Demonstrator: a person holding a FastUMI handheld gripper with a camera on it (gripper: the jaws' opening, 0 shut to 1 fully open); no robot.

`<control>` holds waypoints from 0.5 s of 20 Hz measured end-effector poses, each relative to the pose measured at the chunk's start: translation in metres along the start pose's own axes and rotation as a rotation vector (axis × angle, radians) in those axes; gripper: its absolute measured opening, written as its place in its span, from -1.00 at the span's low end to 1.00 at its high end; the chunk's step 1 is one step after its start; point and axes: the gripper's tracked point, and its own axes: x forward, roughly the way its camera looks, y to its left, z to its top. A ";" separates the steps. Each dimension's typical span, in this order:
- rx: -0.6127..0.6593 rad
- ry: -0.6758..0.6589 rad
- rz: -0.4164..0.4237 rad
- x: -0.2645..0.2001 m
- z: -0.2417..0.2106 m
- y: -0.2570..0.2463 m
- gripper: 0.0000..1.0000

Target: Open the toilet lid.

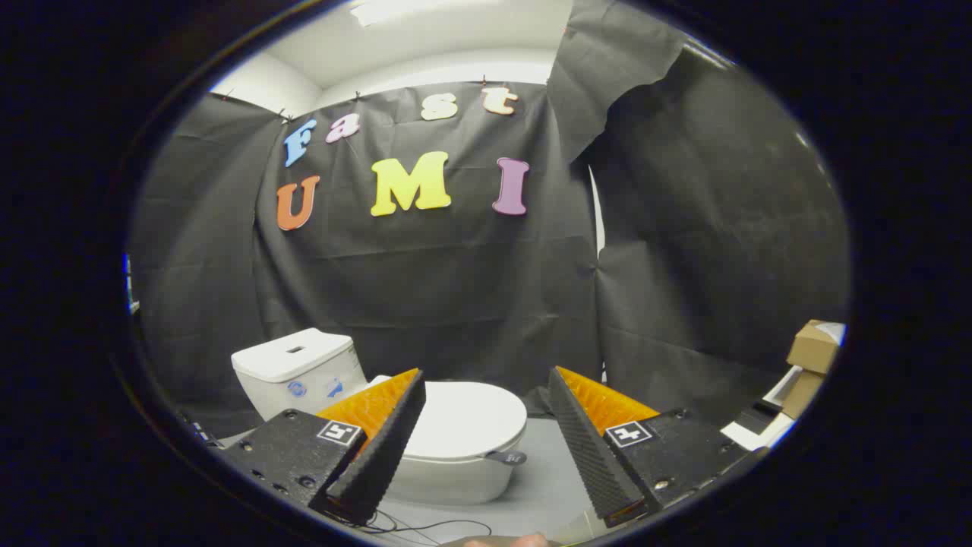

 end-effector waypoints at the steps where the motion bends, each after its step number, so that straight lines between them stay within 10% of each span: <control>1: -0.008 -0.004 0.004 -0.001 0.001 0.003 1.00; 10: -0.069 -0.025 0.048 -0.006 0.004 0.020 1.00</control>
